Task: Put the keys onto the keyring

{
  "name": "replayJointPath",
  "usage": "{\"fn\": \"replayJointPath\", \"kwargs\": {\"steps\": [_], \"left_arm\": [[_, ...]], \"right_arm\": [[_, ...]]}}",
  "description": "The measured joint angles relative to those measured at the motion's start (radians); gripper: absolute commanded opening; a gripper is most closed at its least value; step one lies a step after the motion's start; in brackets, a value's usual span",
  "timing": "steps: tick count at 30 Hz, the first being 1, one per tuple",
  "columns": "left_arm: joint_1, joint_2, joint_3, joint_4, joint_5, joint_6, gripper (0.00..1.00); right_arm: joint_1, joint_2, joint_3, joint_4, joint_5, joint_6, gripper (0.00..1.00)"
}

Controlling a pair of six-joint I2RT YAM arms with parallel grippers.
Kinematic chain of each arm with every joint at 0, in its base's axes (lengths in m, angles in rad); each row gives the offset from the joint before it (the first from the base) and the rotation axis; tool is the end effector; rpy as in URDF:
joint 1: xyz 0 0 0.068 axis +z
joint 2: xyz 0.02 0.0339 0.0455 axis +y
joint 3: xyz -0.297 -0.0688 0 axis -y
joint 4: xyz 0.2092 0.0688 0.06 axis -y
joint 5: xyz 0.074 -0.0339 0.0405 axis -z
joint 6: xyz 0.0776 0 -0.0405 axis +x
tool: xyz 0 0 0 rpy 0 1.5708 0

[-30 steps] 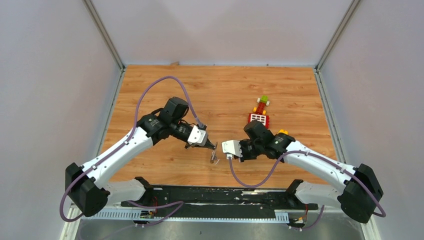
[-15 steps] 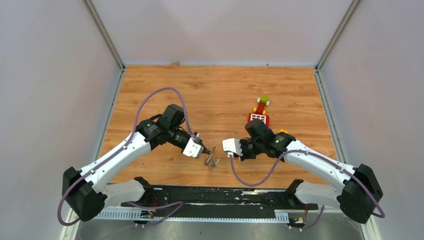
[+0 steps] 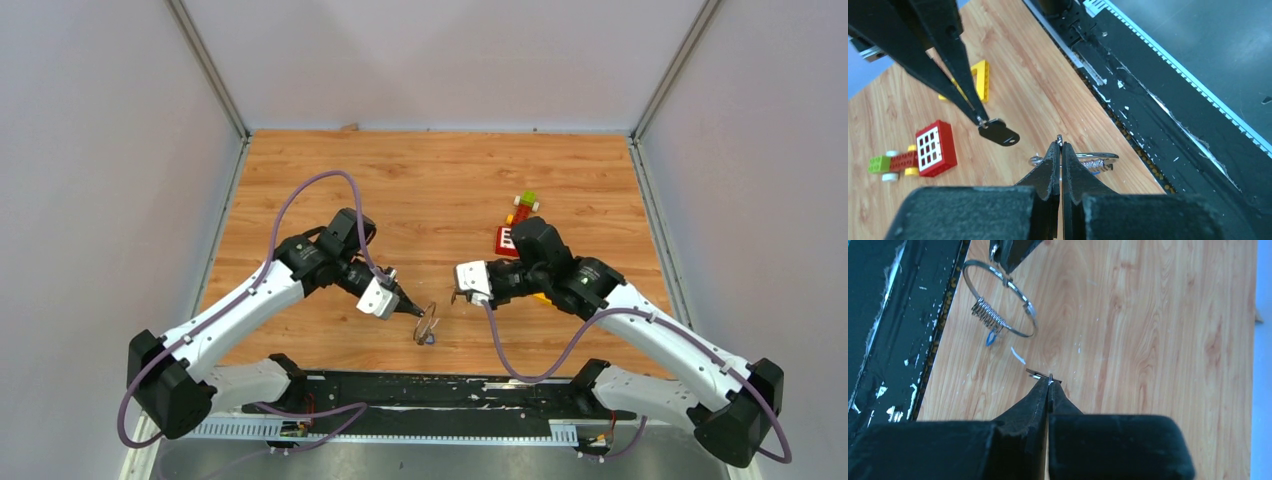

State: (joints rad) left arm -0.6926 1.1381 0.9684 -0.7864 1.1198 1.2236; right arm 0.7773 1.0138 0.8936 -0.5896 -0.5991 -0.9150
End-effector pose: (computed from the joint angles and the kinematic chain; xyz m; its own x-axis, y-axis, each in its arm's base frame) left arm 0.0893 -0.1648 0.3188 0.4234 0.1813 -0.8876 0.8218 -0.4892 0.2921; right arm 0.0995 0.1593 0.3101 0.4174 -0.5075 -0.7538 -0.9073 -0.1862 -0.3771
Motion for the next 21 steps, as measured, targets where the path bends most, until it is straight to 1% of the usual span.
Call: {"fn": "replayJointPath", "kwargs": {"steps": [6, 11, 17, 21], "left_arm": [[-0.003, 0.05, 0.063, -0.163, 0.05, 0.17, 0.0], [-0.019, 0.077, 0.074, -0.263, 0.082, 0.27, 0.0], [-0.027, 0.08, 0.076, -0.294, 0.099, 0.283, 0.0], [-0.027, 0.075, 0.076, -0.234, 0.102, 0.199, 0.0]], "right_arm": [[0.0, 0.037, 0.055, 0.014, -0.032, 0.031, 0.0], [0.001, 0.128, 0.087, 0.047, -0.061, 0.098, 0.0], [0.005, 0.218, 0.108, 0.098, -0.111, 0.175, 0.0], [0.005, 0.252, 0.109, 0.134, -0.169, 0.228, 0.0]]}}
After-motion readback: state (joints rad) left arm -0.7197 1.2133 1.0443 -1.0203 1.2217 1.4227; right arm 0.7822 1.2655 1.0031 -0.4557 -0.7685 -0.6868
